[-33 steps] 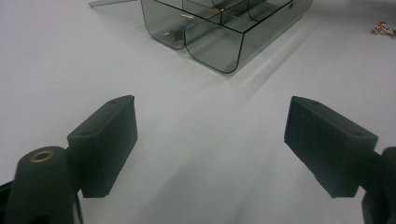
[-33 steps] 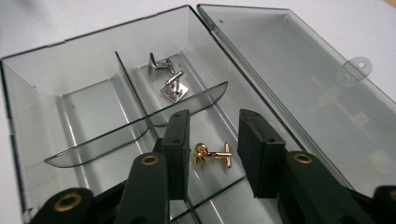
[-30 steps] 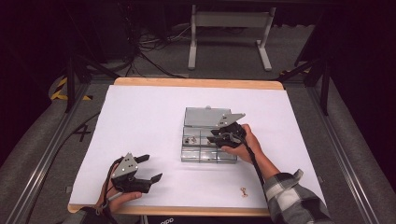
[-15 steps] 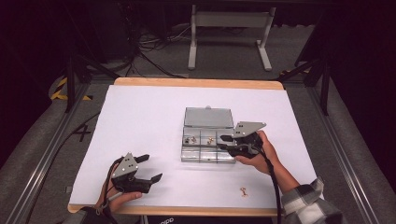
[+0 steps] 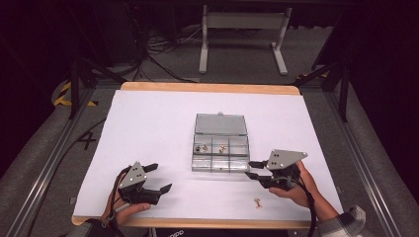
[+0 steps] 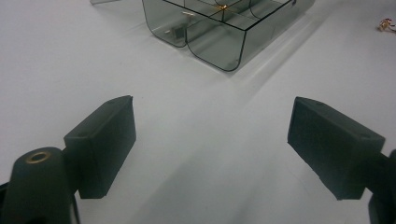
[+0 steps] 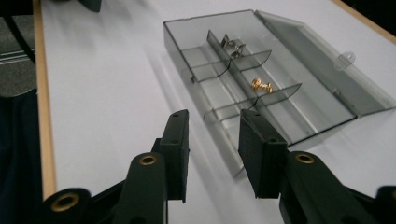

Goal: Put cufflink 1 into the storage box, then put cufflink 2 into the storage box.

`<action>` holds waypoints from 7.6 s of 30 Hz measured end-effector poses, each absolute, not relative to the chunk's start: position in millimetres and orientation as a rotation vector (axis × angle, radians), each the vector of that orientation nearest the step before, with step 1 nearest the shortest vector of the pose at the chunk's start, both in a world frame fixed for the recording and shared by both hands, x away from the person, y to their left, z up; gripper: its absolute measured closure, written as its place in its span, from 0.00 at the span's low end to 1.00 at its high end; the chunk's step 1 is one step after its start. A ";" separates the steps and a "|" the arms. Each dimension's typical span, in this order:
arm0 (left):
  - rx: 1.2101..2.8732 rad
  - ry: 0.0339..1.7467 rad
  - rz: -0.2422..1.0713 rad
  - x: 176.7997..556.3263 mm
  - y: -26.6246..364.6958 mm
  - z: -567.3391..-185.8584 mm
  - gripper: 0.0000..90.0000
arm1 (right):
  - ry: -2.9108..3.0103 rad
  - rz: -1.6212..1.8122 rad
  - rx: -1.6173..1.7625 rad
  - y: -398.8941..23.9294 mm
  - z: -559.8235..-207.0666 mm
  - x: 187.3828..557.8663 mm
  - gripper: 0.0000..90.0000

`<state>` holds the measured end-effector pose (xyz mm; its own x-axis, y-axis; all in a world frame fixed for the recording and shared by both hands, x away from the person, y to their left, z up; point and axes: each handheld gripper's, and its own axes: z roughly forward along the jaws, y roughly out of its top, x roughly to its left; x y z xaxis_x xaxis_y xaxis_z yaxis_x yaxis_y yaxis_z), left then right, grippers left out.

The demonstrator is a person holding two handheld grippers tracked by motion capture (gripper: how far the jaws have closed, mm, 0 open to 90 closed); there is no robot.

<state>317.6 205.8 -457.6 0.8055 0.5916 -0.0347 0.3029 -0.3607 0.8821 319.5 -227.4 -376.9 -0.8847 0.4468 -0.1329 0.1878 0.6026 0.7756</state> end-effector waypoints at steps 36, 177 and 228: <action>2.002 0.654 0.357 317.5 203.0 -457.6 0.17 | 2.685 1.171 0.454 -253.7 -448.6 289.6 0.66; 1.975 0.666 0.297 321.7 207.5 -457.7 0.14 | 2.438 1.195 0.626 -203.3 -384.5 387.3 0.56; 2.038 0.614 0.334 400.5 172.0 -424.9 0.83 | 2.370 1.272 0.967 -268.7 -398.3 401.9 0.44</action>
<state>400.5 172.0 -424.9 0.8366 0.5478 -0.0104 0.2891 -0.4254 0.8576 401.9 -268.7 -398.3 -0.7358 0.6742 0.0635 0.4255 0.3873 0.8179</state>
